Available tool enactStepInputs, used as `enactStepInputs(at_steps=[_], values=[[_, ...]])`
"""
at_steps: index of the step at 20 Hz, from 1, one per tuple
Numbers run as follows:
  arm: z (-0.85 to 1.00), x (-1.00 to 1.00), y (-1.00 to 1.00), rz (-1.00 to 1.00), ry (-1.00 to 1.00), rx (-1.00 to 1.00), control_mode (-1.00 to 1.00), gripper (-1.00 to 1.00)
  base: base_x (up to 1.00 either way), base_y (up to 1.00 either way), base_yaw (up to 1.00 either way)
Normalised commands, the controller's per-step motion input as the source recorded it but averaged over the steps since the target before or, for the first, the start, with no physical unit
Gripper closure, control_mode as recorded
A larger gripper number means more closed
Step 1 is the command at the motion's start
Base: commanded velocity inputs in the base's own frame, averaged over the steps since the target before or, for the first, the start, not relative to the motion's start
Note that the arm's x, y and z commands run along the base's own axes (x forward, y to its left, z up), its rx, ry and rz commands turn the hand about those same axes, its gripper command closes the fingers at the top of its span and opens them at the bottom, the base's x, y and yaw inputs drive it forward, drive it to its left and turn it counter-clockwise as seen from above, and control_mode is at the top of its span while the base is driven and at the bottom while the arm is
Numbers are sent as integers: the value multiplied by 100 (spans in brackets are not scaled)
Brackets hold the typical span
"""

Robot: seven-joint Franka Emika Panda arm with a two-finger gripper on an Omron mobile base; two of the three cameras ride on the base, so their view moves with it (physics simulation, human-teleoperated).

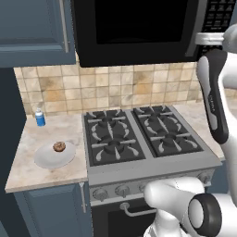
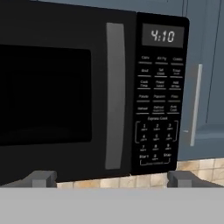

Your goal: Pick the mushroom from the counter and place it in the microwave. Then turn on the microwave.

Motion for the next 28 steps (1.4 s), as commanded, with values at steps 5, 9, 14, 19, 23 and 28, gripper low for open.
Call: enactStepInputs(at_steps=[5,9,14,19,23,28], values=[[0,24,0,0,0,0,-100,-100,0,0,0],[0,21,-1,0,0,0,-100,-100,0,0,0],[2,18,-5,0,0,0,-100,-100,0,0,0],[1,16,-9,0,0,0,-100,-100,0,0,0],[0,19,-10,0,0,0,-100,-100,0,0,0],[0,19,-10,0,0,0,-100,-100,0,0,0]])
